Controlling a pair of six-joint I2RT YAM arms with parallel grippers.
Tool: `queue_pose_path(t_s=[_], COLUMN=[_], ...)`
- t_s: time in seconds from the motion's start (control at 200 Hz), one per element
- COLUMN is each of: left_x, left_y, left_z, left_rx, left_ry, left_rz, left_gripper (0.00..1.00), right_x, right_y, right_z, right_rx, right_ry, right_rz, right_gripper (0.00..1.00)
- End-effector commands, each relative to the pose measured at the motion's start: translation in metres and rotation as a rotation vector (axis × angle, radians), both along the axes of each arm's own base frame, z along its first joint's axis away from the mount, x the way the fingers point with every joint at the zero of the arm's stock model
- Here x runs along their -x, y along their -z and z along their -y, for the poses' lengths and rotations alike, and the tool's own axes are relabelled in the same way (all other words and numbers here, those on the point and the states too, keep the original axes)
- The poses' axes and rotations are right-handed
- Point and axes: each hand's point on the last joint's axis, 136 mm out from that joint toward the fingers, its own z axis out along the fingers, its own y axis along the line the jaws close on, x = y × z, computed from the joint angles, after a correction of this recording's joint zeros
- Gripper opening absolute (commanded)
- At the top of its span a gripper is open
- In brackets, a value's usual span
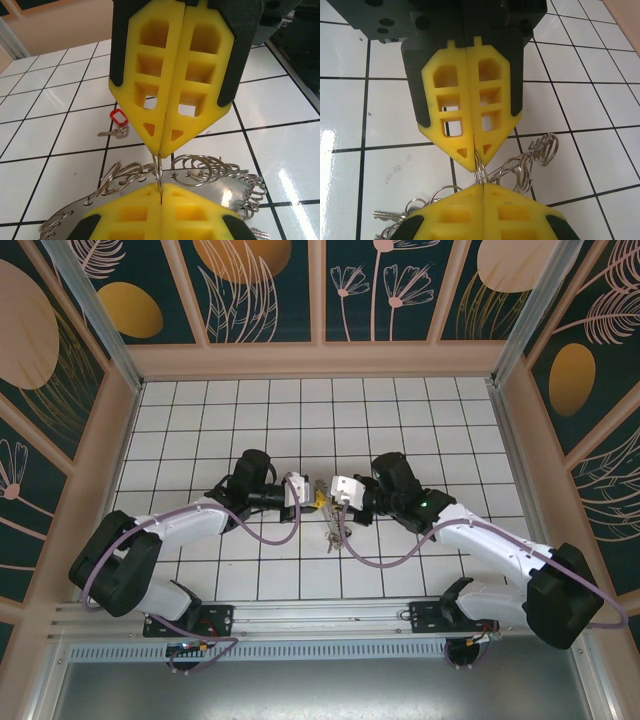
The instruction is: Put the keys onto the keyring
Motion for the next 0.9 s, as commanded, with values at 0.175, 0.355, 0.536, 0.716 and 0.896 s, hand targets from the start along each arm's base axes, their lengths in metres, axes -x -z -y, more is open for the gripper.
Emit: queue_pose_path(t_s=[0.175, 0.355, 0.536, 0.716, 0.896], left_x=[0.013, 0.020, 0.027, 0.028, 0.029], left_y=[-0.023, -0.029, -0.032, -0.036, -0.035], left_z=[0.006, 0.002, -0.001, -0.001, -0.002], left_rx=[0.074, 0.079, 0.090, 0.102, 0.104], left_ry=[0.076, 0.091, 0.113, 0.120, 0.123], left_rz=[0.146, 0.199, 0.237, 0.257, 0.259], left_gripper=[0.00, 0.00, 0.00, 0.00, 0.00], right_x=[0.020, 0.026, 0.026, 0.026, 0.033], right_y=[0.005, 0.005, -0.004, -0.010, -0.020], right_z=[-0.007, 0.005, 0.005, 0.002, -0.003], right_rx=[-0.018, -0.008, -0.037, -0.068, -0.112], right_ry=[-0.128, -0.162, -0.165, -0.169, -0.202], right_rz=[0.003, -0.001, 0.020, 0.038, 0.084], right_gripper=[0.01, 0.22, 0.26, 0.26, 0.22])
